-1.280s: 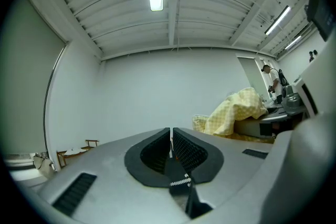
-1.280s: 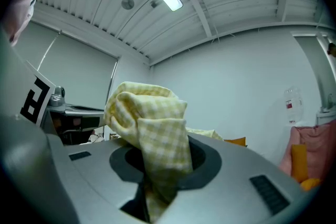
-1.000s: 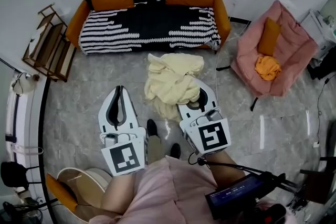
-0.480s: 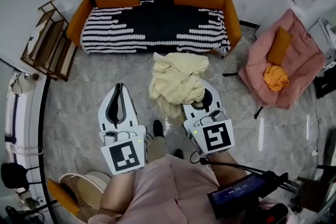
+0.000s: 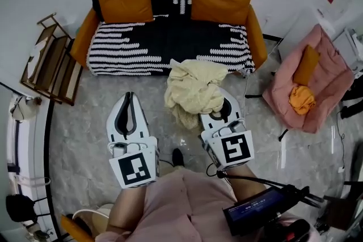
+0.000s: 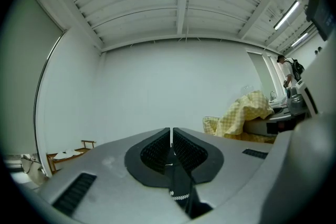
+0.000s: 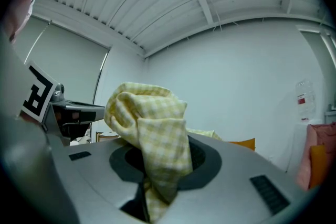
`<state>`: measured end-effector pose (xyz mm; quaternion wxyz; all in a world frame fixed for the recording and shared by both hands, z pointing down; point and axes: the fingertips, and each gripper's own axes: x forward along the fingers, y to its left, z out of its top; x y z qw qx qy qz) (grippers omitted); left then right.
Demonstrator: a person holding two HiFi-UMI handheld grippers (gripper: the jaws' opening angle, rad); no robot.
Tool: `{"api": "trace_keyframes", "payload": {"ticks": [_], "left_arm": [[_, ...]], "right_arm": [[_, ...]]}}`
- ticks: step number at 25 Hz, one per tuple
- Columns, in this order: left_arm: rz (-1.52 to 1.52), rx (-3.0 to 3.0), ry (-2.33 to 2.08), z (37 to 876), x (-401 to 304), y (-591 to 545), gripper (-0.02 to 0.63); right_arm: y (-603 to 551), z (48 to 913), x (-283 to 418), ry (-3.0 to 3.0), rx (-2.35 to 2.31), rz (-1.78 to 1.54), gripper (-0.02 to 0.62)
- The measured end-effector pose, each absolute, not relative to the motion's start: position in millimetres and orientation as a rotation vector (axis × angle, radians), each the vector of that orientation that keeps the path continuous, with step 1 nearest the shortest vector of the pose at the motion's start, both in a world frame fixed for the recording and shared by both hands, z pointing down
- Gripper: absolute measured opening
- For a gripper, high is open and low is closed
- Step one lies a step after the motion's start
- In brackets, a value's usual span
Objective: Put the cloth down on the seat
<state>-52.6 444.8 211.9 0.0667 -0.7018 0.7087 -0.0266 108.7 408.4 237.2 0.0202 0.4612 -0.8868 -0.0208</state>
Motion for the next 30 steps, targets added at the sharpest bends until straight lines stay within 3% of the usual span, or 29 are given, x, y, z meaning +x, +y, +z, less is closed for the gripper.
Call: {"api": "trace_keyframes", "payload": {"ticks": [13,30], "left_arm": [[-0.079,-2.142,2.107,219.5,-95.1,364.8,0.025],[-0.215,-2.207,2.102,249.7,-91.4,207.1,0.025]], "right_arm": [[333.3,228.0,68.3,-2.751,1.482,-0.115,0.101],[180.9,259.3,74.1,-2.709,1.510,-0.017,0.101]]}}
